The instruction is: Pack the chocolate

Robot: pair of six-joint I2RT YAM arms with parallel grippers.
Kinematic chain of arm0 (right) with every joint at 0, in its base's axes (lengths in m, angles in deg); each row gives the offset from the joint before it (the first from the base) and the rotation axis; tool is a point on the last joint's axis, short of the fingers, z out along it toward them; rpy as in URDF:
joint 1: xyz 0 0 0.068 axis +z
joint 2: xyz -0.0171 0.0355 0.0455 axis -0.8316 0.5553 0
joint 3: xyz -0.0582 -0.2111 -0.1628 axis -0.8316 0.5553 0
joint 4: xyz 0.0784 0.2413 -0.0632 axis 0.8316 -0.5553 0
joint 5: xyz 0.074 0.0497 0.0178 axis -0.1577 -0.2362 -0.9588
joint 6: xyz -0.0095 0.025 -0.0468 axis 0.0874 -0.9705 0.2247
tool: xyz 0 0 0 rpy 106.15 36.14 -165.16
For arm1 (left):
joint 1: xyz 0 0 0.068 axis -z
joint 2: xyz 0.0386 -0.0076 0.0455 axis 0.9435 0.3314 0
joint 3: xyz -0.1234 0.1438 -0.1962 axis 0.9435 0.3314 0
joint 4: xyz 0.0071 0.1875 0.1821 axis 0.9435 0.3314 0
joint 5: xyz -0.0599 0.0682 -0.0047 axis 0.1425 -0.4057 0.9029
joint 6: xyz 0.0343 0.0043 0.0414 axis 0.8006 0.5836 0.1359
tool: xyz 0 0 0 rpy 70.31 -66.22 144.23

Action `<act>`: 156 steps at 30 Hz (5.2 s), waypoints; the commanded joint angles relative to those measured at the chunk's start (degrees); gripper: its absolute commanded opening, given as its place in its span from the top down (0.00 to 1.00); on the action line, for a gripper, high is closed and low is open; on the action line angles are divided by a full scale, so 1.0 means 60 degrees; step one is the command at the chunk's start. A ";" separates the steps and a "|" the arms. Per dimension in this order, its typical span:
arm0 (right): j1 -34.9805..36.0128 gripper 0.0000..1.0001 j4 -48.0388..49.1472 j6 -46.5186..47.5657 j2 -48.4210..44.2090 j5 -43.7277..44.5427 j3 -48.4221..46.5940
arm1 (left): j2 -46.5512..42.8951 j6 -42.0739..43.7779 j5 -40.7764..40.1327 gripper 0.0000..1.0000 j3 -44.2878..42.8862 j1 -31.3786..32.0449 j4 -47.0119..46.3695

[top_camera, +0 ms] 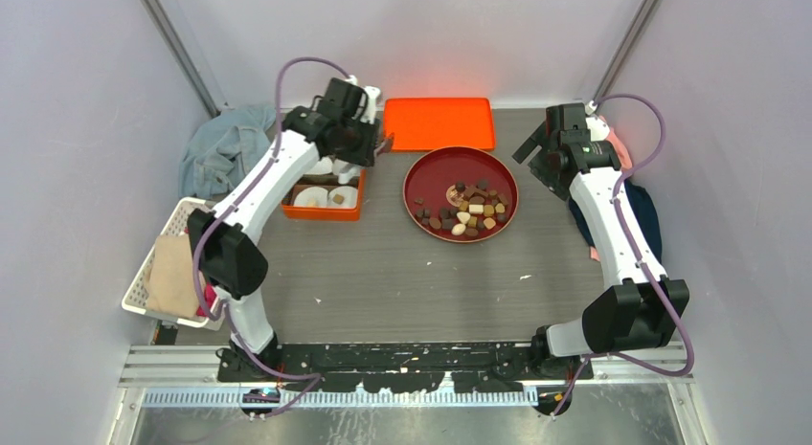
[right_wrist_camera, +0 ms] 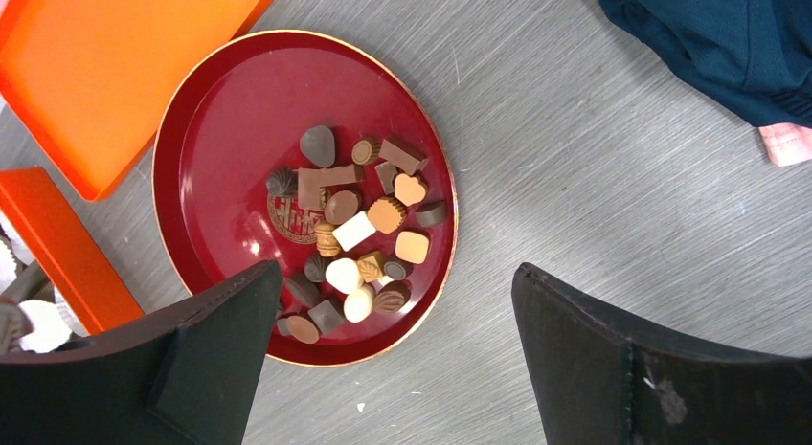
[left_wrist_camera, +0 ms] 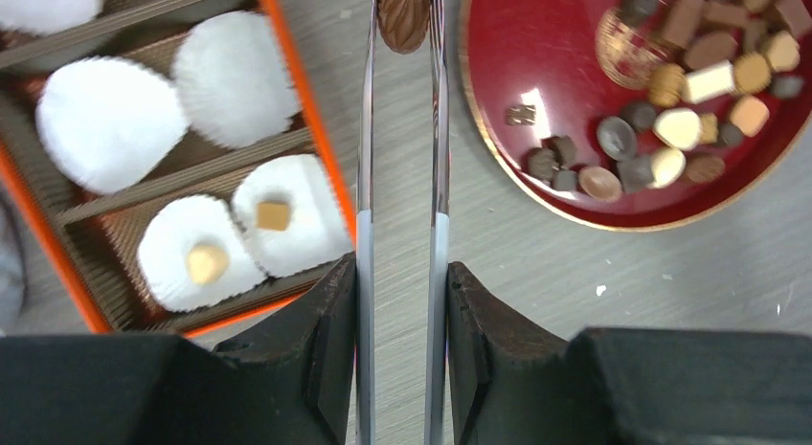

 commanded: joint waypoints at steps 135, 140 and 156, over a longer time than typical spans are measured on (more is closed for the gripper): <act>-0.0014 0.05 0.0212 -0.0052 -0.0008 -0.0362 -0.0542 | 0.4600 0.0667 0.0400 0.70 -0.3063 0.2299 -0.0881; -0.0020 0.05 0.0229 -0.0051 0.0046 -0.0423 -0.0557 | 0.4484 0.0664 0.0274 0.80 -0.3049 0.2299 -0.0918; -0.0018 0.05 0.0478 -0.0216 0.0111 -0.0567 -0.0423 | 0.2746 0.0854 0.0167 0.97 -0.2527 0.2099 -0.0560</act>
